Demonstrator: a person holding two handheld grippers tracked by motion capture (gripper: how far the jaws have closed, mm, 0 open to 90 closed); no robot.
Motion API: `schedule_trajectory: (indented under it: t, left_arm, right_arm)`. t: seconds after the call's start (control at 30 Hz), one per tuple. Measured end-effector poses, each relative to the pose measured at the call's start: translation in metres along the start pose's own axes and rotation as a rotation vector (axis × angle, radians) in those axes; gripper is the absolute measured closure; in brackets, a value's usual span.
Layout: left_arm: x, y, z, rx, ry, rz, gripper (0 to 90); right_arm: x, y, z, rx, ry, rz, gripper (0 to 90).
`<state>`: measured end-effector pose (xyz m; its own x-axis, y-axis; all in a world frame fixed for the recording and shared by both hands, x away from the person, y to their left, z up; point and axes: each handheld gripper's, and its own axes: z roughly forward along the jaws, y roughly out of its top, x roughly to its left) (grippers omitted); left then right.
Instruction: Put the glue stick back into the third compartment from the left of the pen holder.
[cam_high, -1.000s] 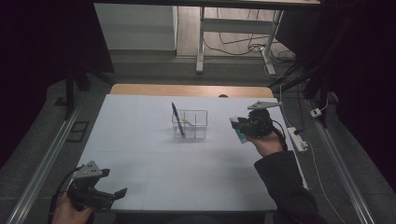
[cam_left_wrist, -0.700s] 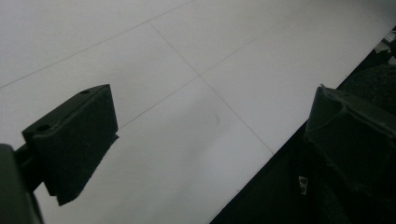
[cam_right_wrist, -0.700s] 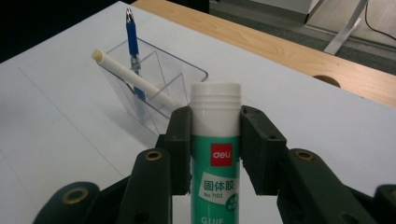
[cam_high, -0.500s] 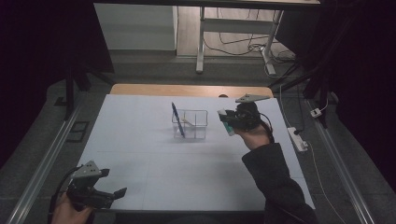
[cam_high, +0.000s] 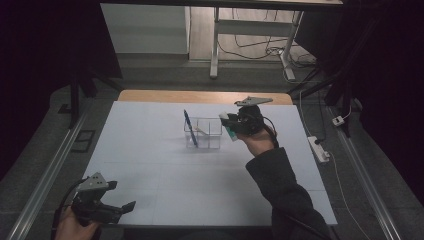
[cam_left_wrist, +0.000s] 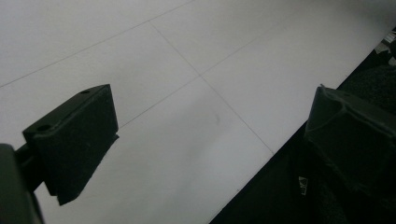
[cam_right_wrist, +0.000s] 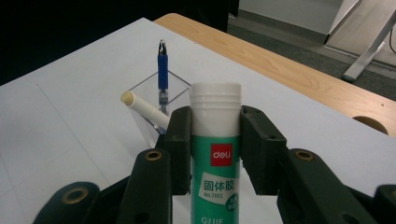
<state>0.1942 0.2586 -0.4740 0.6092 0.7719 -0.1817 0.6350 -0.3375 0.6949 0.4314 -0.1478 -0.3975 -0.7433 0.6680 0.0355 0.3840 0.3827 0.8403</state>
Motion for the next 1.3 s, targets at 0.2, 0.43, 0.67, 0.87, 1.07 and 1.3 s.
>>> schedule_trajectory:
  t: [0.2,0.43,0.67,0.87,1.07,1.3]
  left_arm:
    - [0.000,0.000,0.000,0.000,-0.001,0.000,2.6]
    - [0.000,0.000,0.000,-0.001,-0.001,0.001,2.7]
    - [0.000,0.000,0.000,-0.002,-0.002,0.000,2.7]
    - [0.000,0.000,0.000,-0.001,-0.002,0.002,2.9]
    - [0.000,-0.001,-0.001,-0.002,-0.003,0.002,2.9]
    - [0.000,-0.001,-0.001,-0.002,-0.004,0.004,3.0]
  right_arm:
    - [0.001,0.005,0.013,-0.017,0.009,-0.001,65.4]
    - [0.003,0.010,0.027,-0.043,0.006,-0.004,65.4]
    - [0.005,0.013,0.038,-0.051,-0.009,-0.016,65.4]
    - [0.004,0.014,0.051,-0.053,-0.016,-0.001,65.3]
    - [0.003,0.014,0.062,-0.063,-0.024,0.005,65.4]
    - [0.003,0.011,0.075,-0.060,-0.034,-0.014,65.3]
